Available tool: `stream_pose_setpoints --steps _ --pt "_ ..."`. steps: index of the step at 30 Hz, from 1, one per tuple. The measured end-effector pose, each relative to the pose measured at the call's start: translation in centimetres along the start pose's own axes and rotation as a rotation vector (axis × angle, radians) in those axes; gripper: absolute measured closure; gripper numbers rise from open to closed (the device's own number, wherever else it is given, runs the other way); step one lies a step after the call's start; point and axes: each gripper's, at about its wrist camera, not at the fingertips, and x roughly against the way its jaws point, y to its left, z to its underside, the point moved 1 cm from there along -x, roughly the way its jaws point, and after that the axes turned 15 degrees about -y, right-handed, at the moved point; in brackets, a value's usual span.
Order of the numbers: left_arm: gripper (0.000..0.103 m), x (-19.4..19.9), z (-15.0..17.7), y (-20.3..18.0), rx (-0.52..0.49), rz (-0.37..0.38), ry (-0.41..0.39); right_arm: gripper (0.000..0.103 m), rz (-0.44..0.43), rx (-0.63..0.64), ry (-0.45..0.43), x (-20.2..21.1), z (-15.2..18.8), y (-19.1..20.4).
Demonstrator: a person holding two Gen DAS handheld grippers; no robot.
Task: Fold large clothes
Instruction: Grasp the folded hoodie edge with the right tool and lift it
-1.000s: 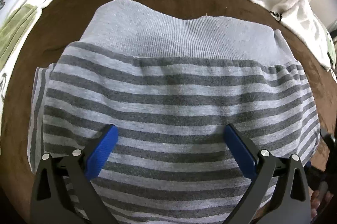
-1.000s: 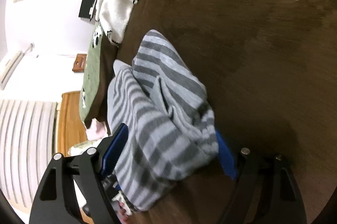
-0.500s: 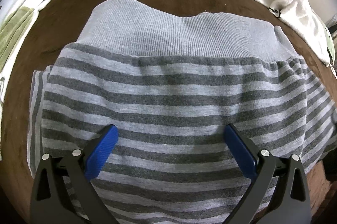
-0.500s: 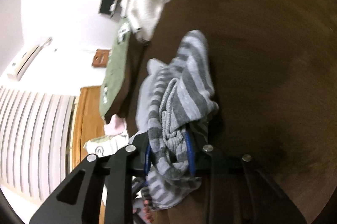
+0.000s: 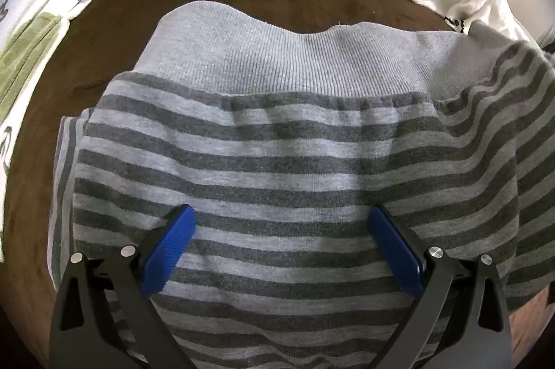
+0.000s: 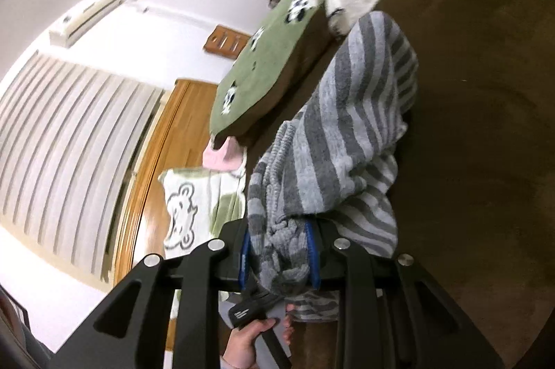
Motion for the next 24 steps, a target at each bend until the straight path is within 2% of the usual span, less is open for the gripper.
stream_pose_setpoints --steps 5,11,18,24 --pt "0.006 0.7 -1.0 0.2 0.008 -0.008 0.010 0.077 -0.011 0.070 0.040 -1.8 0.9 2.2" --pt "0.006 4.4 -2.4 2.6 0.059 -0.026 -0.071 0.077 -0.018 0.198 0.099 -3.9 2.6 5.4" --pt "0.006 9.4 -2.2 8.6 0.079 -0.134 -0.119 0.077 -0.037 0.343 0.204 -7.3 6.8 9.0" --pt "0.006 12.2 0.4 14.3 0.163 -0.236 -0.090 0.077 -0.040 0.466 0.323 -10.5 11.8 10.8"
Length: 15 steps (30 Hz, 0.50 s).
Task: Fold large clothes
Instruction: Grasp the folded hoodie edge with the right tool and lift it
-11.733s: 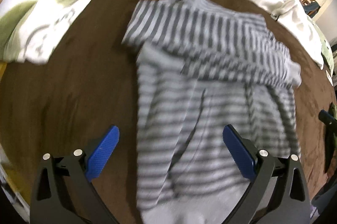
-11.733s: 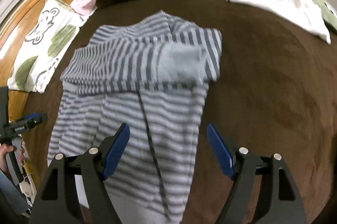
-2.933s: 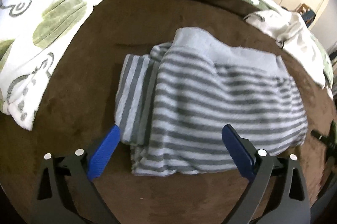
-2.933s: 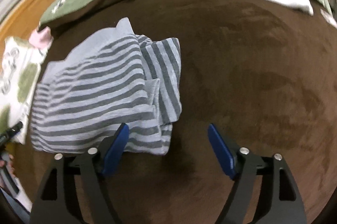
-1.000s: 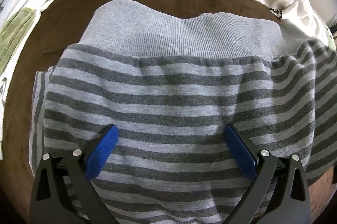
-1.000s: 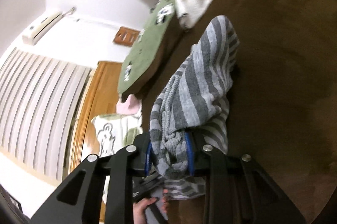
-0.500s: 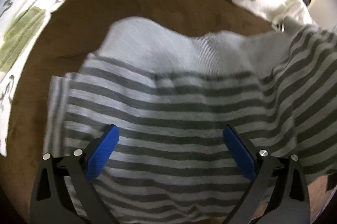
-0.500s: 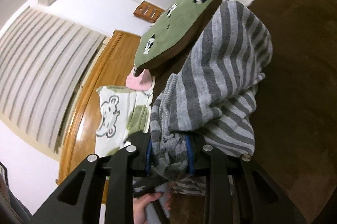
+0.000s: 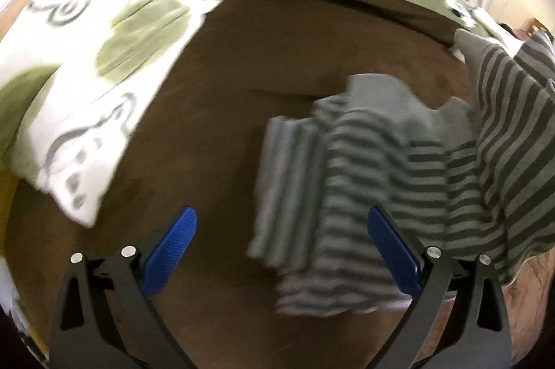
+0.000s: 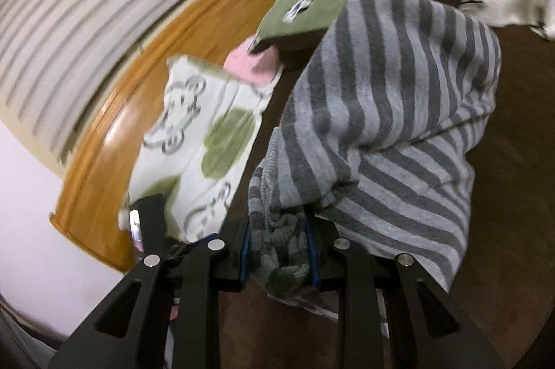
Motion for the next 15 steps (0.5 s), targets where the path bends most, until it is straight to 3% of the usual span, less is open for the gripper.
stream_pose_setpoints --steps 15 --pt "0.006 0.7 5.1 10.6 0.175 -0.187 0.091 0.077 0.057 0.203 0.300 -11.0 9.5 4.7"
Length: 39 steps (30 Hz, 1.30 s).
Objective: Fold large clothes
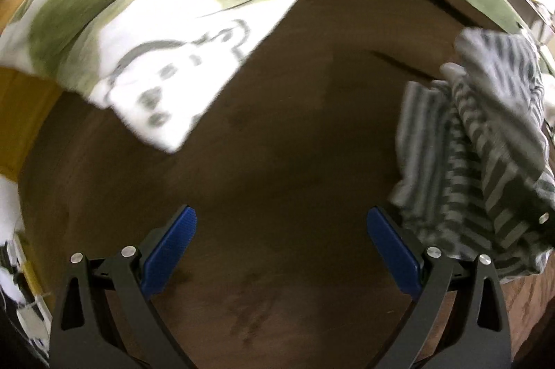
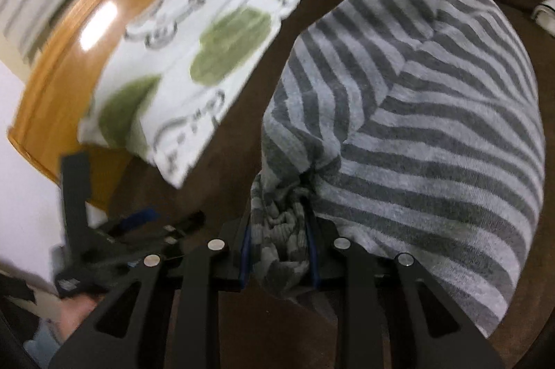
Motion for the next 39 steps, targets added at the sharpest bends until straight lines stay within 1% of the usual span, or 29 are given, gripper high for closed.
stream_pose_setpoints --steps 3,6,10,14,17,19,22,25,27,29,30,31,32,35,37,38,39 --pt "0.006 -0.1 0.4 1.8 0.023 -0.027 0.007 0.077 0.009 -0.002 0.047 -1.3 1.3 0.1" --pt "0.006 -0.3 0.7 3.2 0.043 -0.043 0.013 0.077 0.039 0.007 0.091 -2.6 2.3 -0.3" --pt "0.007 -0.5 1.0 4.0 0.057 -0.047 0.019 0.077 0.045 -0.009 0.088 -2.5 2.2 -0.5" --pt "0.007 -0.3 1.2 4.3 0.054 -0.042 0.020 0.076 0.025 -0.031 0.085 -2.3 2.0 -0.8" --pt "0.007 0.0 1.2 4.5 0.059 -0.043 0.018 0.069 -0.021 -0.081 0.088 -1.7 1.5 -1.4" --pt "0.006 0.0 1.0 4.7 0.062 -0.044 0.014 0.055 -0.075 -0.124 0.084 -1.4 1.2 -1.4" --pt "0.006 0.2 0.6 4.9 0.065 -0.047 0.002 0.042 -0.113 -0.125 0.077 -0.8 0.9 -0.8" --pt "0.007 0.5 0.2 5.0 0.064 -0.043 -0.012 0.037 -0.125 -0.085 0.091 0.7 0.9 -0.1" --pt "0.007 0.6 -0.1 4.9 0.063 -0.029 -0.019 0.036 -0.116 -0.063 0.075 2.3 0.6 0.2" --pt "0.007 0.9 -0.5 4.4 0.068 0.020 -0.031 0.033 -0.087 -0.019 0.040 4.6 -0.2 0.3" --pt "0.007 1.1 -0.7 4.0 0.067 0.045 -0.035 0.030 -0.054 0.016 0.018 5.9 -0.8 0.1" --pt "0.007 1.4 -1.0 3.3 0.060 0.089 -0.042 0.029 -0.032 0.041 0.006 6.5 -1.2 -0.1" --pt "0.007 1.7 -1.0 2.8 0.053 0.118 -0.045 0.029 0.000 0.080 -0.013 7.6 -2.0 -0.6" --pt "0.007 3.3 -1.4 -0.7 -0.016 0.258 -0.090 0.028 0.070 0.171 -0.035 8.6 -4.4 -2.1" --pt "0.013 3.8 -1.4 -2.9 -0.038 0.347 -0.085 0.028 0.088 0.215 -0.066 8.6 -6.6 -2.9" --pt "0.023 3.8 -1.4 -4.0 -0.048 0.387 -0.077 0.028 0.092 0.241 -0.084 8.4 -7.4 -3.1" --pt "0.041 3.8 -1.1 -5.4 -0.064 0.429 -0.066 0.028 0.103 0.270 -0.096 8.0 -8.2 -3.3"
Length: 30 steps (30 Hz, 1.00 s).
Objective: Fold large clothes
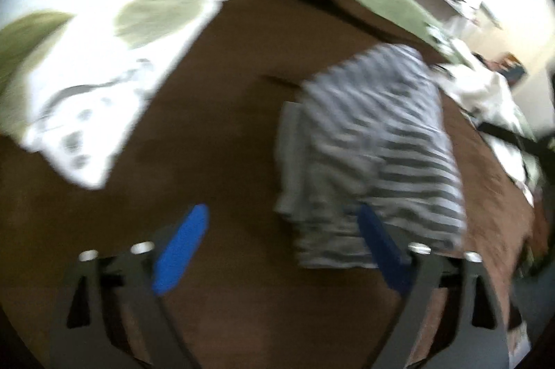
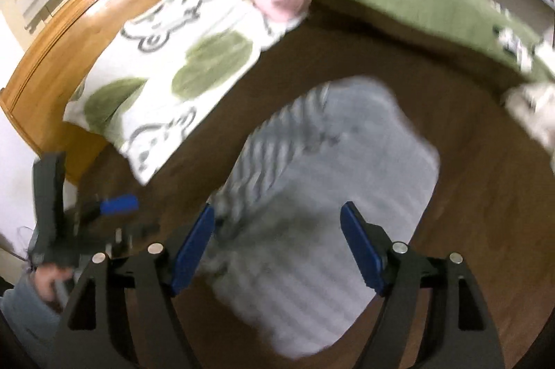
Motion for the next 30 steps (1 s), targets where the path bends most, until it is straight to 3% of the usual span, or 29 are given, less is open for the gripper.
stream_pose_setpoints --steps 2,4,8,11,12,13,14,18,30 --pt "0.059 -1.3 0.5 -1.4 -0.008 0.042 0.048 0.028 0.026 0.052 0.001 -2.0 -1.3 -0.7" --pt "0.067 -2.8 1.2 -2.5 0.006 0.076 0.090 0.030 0.035 0.088 0.008 -4.0 -2.1 -1.3" --pt "0.072 -3.5 1.9 -3.0 0.045 0.100 0.087 0.039 0.050 0.143 0.029 -7.4 -3.3 -2.7" --pt "0.074 -4.0 2.2 -2.5 0.095 0.119 0.098 0.044 0.045 0.147 0.107 -9.9 -2.9 -3.4" --pt "0.078 -4.1 2.2 -2.4 0.105 0.132 0.105 0.059 0.036 0.141 0.130 -10.5 -2.6 -3.6" --pt "0.081 -4.0 2.2 -2.2 0.109 0.143 0.111 0.084 0.029 0.133 0.147 -11.1 -2.3 -3.9" --pt "0.085 -4.1 2.4 -2.3 0.099 0.149 0.120 0.092 0.023 0.123 0.169 -11.6 -1.9 -4.2" --pt "0.094 -4.7 2.7 -2.6 0.048 0.156 0.151 0.095 0.020 0.107 0.179 -12.5 -1.5 -4.3" --pt "0.096 -6.3 3.2 -1.9 0.008 0.040 0.149 0.095 0.069 0.113 0.271 -19.3 0.3 -3.4"
